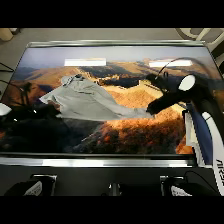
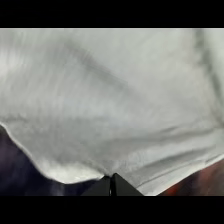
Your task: Fold the shirts.
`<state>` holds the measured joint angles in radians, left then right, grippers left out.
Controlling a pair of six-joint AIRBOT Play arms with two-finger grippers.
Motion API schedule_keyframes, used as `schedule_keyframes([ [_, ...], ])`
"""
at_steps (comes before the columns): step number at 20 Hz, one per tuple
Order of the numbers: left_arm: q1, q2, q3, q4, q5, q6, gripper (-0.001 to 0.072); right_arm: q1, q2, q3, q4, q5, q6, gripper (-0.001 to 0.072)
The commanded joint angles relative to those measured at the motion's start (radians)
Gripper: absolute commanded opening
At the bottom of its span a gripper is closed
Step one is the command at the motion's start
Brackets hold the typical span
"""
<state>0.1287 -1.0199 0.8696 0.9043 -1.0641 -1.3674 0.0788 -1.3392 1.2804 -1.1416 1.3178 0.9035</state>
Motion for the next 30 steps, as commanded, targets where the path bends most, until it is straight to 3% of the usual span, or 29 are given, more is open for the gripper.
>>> schedule_keyframes([
  [1, 0.001, 0.131, 0.287, -0.005, 0.000, 0.014, 0.0018, 0.000, 0.130, 0.226, -0.006, -0.131, -0.006, 0.0018],
  [3, 0.001, 0.199, 0.568, -0.008, 0.047, 0.004, 0.0018, 0.000, 0.238, 0.435, -0.014, -0.287, -0.008, 0.0018],
  [7, 0.001, 0.286, 1.064, -0.007, 0.348, -0.011, 0.0018, 0.000, 0.463, 0.714, -0.164, -0.662, -0.013, 0.0018],
  [10, 0.001, 0.327, 1.188, -0.007, 0.392, -0.024, 0.0018, 0.000, 0.600, 0.728, -0.248, -0.714, 0.027, 0.0017],
  [12, 0.001, 0.337, 1.175, -0.007, 0.364, -0.086, 0.0018, 0.000, 0.636, 0.728, -0.274, -0.657, 0.058, 0.0017],
  [17, 0.001, 0.322, 1.051, -0.006, 0.324, -0.092, 0.0018, 0.000, 0.609, 0.728, -0.414, -0.540, 0.057, 0.0017],
  [23, 0.001, 0.243, 0.683, -0.006, 0.216, -0.113, 0.0019, 0.000, 0.341, 0.728, -0.471, -0.267, 0.058, 0.0018],
  [24, 0.001, 0.214, 0.605, -0.006, 0.219, -0.090, 0.0019, 0.000, 0.269, 0.728, -0.471, -0.239, 0.058, 0.0018],
  [27, -0.025, 0.079, 0.448, -0.007, 0.272, 0.084, 0.0020, 0.000, 0.027, 0.728, -0.451, -0.311, 0.142, 0.0018],
  [30, -0.031, -0.122, 0.426, -0.007, 0.298, 0.083, 0.0020, 0.000, -0.197, 0.728, -0.423, -0.341, 0.303, 0.0018],
])
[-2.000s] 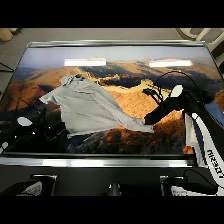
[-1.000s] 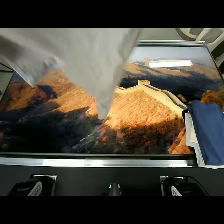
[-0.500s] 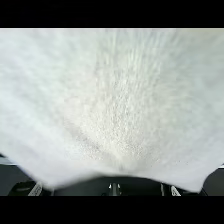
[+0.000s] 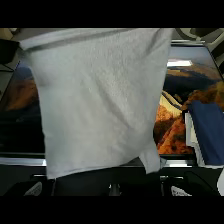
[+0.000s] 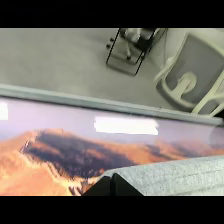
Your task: Fold the shirts.
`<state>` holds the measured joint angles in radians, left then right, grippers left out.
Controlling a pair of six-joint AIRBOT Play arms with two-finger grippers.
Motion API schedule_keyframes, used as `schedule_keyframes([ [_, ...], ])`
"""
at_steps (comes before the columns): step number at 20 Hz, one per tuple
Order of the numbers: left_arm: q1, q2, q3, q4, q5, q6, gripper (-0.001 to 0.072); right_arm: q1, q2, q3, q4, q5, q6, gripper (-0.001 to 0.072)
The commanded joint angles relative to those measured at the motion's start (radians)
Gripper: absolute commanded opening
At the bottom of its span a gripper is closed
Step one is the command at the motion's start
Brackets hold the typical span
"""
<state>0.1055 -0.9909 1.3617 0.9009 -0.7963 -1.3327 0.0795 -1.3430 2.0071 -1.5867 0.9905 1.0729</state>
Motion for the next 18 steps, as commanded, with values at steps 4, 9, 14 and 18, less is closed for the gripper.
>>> schedule_keyframes([
  [4, -0.008, -0.373, -0.066, -0.004, 0.029, -0.053, 0.0022, -0.001, -0.402, 0.002, 0.149, 0.100, 0.218, 0.0018],
  [9, -0.065, -0.504, -0.066, -0.005, -0.022, -0.082, 0.0022, -0.001, -0.542, 0.002, 0.272, 0.211, 0.217, 0.0021],
  [14, 0.001, -0.514, -0.013, 0.066, -0.276, -0.082, 0.0666, -0.073, -0.496, 0.002, 0.232, 0.329, -0.016, 0.0571],
  [18, 0.166, -0.495, -0.063, 0.167, -0.647, -0.082, 0.0589, -0.292, -0.488, -0.011, 0.229, 0.624, -0.036, 0.0479],
])
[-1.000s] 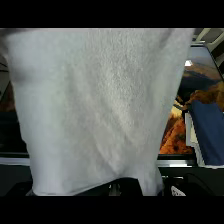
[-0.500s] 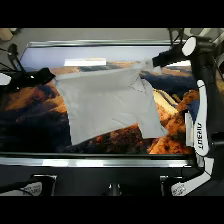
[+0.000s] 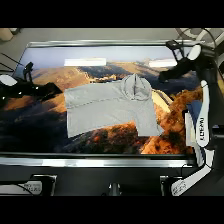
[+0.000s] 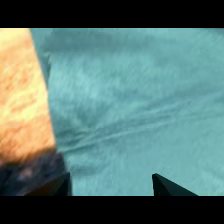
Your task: Fold the shirts.
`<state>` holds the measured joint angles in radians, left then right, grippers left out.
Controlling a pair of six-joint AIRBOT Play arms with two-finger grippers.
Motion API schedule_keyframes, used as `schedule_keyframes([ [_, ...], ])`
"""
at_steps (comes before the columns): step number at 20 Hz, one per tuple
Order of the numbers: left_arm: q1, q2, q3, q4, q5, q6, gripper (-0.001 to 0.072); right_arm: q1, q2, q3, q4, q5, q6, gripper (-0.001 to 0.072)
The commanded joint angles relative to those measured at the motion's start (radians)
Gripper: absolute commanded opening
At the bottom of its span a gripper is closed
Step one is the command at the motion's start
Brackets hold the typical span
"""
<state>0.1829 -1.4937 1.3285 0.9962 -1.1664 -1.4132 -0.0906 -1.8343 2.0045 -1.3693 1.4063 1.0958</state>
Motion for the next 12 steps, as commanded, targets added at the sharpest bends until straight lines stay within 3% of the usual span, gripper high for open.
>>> schedule_keyframes([
  [1, 0.107, 0.028, -0.091, 0.070, -0.296, -0.002, 0.0589, -0.165, 0.000, -0.031, 0.035, 0.251, -0.079, 0.0478],
  [3, 0.109, 0.069, -0.213, 0.070, -0.276, -0.002, 0.0590, -0.213, 0.000, -0.082, 0.064, 0.298, -0.096, 0.0478],
  [5, 0.077, 0.119, -0.428, 0.056, -0.174, -0.001, 0.0592, -0.239, 0.000, -0.176, 0.110, 0.319, -0.125, 0.0478],
  [7, 0.046, 0.119, -0.522, 0.036, -0.109, -0.001, 0.0592, -0.228, -0.002, -0.223, 0.129, 0.297, -0.130, 0.0406],
  [9, 0.014, 0.117, -0.565, 0.002, -0.046, -0.001, 0.0591, -0.203, -0.003, -0.260, 0.139, 0.266, -0.145, 0.0395],
  [10, -0.004, 0.114, -0.572, -0.020, -0.025, -0.001, 0.0591, -0.188, -0.003, -0.273, 0.138, 0.253, -0.158, 0.0415],
  [12, -0.048, 0.106, -0.571, -0.039, 0.005, -0.002, 0.0591, -0.155, -0.016, -0.279, 0.139, 0.230, -0.167, 0.0530],
])
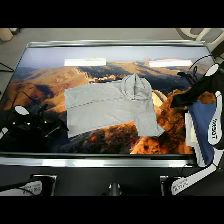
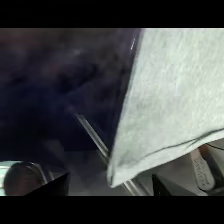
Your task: Fold the shirts.
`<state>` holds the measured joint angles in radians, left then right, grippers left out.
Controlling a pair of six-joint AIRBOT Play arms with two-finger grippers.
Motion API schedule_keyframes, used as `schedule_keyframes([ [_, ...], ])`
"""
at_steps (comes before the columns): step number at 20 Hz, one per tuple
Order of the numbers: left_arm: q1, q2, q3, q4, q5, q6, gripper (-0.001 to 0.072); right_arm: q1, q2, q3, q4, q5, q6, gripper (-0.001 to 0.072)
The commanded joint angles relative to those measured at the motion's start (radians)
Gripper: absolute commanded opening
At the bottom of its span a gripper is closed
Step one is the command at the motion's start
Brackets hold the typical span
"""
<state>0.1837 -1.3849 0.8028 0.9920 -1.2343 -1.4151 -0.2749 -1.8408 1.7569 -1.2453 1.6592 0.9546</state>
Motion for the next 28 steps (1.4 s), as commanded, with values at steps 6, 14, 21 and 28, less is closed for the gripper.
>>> schedule_keyframes([
  [6, -0.148, -0.005, -0.044, -0.076, 0.173, -0.042, 0.0419, 0.124, -0.111, -0.032, 0.062, -0.035, -0.063, 0.0631],
  [14, -0.161, 0.005, -0.015, -0.077, 0.162, 0.003, 0.0023, 0.219, -0.179, -0.032, 0.114, -0.216, -0.070, 0.0412],
  [21, -0.158, 0.320, 0.323, -0.014, 0.287, 0.114, 0.0021, 0.221, 0.143, 0.084, 0.108, -0.304, -0.193, 0.0015],
  [28, -0.147, 0.729, 0.843, -0.017, 0.719, 0.072, 0.0021, 0.222, 0.928, 0.164, 0.024, -0.912, -0.245, 0.0016],
])
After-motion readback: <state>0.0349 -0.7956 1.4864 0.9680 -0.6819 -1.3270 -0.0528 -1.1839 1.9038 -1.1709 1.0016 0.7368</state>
